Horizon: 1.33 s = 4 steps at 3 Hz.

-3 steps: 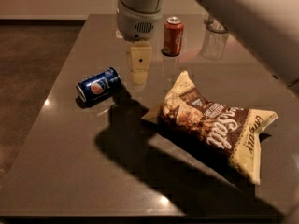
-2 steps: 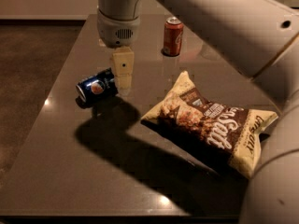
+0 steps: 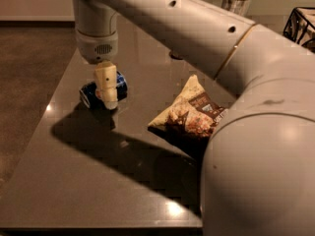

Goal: Place pepsi can upright

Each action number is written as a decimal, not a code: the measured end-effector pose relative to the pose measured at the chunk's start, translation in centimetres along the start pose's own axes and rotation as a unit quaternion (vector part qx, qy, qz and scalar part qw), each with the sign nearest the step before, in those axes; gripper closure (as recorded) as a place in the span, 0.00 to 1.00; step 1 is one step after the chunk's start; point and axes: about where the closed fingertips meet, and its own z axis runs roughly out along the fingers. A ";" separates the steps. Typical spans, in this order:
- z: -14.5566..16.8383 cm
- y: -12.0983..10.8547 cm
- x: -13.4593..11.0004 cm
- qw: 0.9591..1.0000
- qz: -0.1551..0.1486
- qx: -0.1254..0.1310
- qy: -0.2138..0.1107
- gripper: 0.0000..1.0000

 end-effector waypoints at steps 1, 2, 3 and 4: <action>1.8 0.1 -1.0 1.000 -0.017 -0.012 0.013 0.00; 3.3 0.4 -1.0 0.999 -0.020 -0.020 0.029 0.18; 3.8 0.3 -1.0 0.999 -0.015 -0.023 0.038 0.41; 3.3 -0.2 -0.6 0.999 0.005 -0.026 0.021 0.65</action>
Offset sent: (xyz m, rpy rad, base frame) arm -0.0152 0.0048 -0.0454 -0.1450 0.0240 0.0408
